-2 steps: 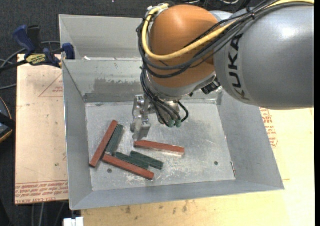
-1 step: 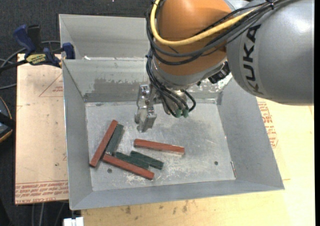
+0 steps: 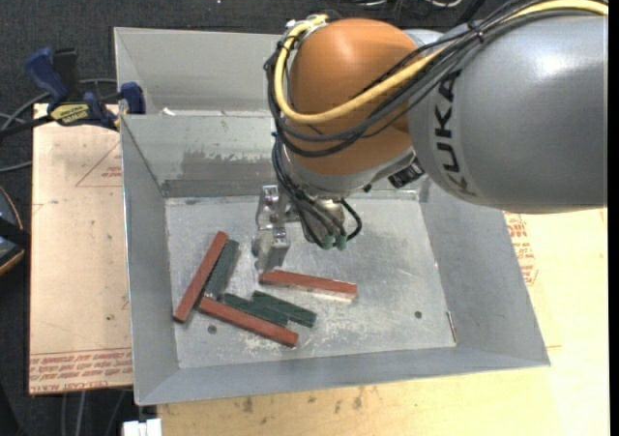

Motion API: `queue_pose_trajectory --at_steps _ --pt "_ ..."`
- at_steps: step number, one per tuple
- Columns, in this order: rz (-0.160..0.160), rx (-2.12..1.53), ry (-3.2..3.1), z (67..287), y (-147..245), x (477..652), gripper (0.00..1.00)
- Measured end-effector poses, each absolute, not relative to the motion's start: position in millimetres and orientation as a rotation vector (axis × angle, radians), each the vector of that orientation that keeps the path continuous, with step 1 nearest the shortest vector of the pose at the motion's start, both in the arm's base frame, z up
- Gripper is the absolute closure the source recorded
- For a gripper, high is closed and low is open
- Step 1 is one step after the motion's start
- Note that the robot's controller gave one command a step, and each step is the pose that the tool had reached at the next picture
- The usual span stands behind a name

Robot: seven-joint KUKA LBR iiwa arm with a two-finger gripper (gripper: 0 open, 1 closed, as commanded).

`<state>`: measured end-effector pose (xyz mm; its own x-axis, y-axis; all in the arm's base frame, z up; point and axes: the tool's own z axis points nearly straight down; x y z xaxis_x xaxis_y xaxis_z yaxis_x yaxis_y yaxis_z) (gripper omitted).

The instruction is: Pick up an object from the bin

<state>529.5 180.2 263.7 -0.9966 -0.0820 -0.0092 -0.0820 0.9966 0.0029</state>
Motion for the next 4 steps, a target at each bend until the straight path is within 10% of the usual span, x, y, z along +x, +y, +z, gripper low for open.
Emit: queue_pose_trajectory --at_steps 1,2,3,4 --pt "0.003 -0.274 3.124 187.3 181.9 534.4 1.0" --pt "0.002 -0.191 3.137 149.9 184.1 524.4 0.0" --pt "0.002 -0.189 3.136 150.2 183.8 524.8 0.0" --pt "0.005 -0.502 3.094 73.1 182.5 518.8 1.0"
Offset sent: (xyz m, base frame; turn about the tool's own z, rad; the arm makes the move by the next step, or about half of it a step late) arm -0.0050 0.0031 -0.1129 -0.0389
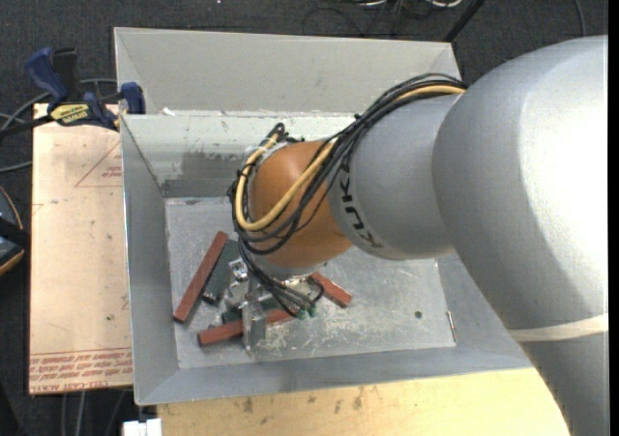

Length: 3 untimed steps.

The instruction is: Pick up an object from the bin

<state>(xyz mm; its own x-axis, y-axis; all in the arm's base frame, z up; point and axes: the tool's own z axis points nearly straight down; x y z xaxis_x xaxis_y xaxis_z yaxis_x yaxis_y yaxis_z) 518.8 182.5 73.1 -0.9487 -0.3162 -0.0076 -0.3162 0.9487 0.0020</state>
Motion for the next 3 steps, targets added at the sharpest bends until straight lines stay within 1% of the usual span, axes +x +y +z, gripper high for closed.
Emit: queue_pose_trajectory --at_steps 1,2,3 --pt "0.005 -0.502 3.094 73.1 182.5 518.8 1.0" --pt "-0.003 -0.614 3.07 73.6 189.5 516.3 1.0" --pt "0.002 -0.833 3.032 275.8 154.9 489.0 1.0"
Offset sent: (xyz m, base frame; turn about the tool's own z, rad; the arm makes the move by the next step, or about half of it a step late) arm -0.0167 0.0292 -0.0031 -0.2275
